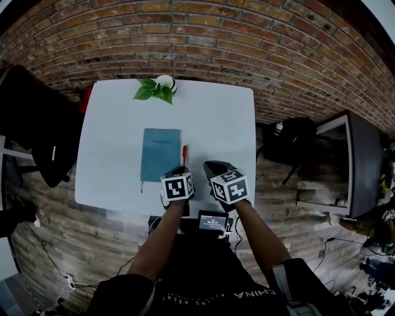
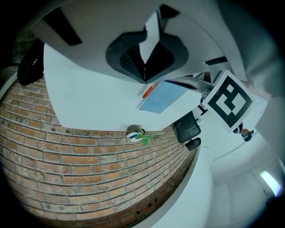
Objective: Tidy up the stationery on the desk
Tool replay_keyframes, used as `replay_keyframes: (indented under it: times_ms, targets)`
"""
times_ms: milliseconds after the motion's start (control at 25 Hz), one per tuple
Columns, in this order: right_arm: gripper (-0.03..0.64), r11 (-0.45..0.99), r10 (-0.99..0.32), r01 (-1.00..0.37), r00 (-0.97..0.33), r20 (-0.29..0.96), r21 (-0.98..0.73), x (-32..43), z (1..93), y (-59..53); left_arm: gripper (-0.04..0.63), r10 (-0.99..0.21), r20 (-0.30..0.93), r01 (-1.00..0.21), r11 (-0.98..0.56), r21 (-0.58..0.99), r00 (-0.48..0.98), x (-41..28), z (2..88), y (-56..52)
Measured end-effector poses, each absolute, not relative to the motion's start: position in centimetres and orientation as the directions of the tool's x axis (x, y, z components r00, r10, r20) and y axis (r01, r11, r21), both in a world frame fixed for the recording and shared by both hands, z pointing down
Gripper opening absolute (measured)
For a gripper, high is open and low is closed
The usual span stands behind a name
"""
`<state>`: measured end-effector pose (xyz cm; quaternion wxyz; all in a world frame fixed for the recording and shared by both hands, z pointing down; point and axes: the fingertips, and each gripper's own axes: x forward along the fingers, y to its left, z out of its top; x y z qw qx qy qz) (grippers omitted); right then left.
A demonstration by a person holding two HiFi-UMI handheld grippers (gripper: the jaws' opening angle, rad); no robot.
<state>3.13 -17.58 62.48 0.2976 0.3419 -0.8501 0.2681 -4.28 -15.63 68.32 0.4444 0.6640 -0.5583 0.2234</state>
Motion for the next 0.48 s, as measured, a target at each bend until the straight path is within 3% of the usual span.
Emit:
replay_keyframes:
  times_ms: [480]
  targets:
    - [0.011,0.617,-0.414,-0.739,-0.596,0.688,-0.270,4.01,63.11,-18.48,0.048,-0.534,0.811,-0.950,0.047,0.310,0.238,-4.43,69.14,-16.33]
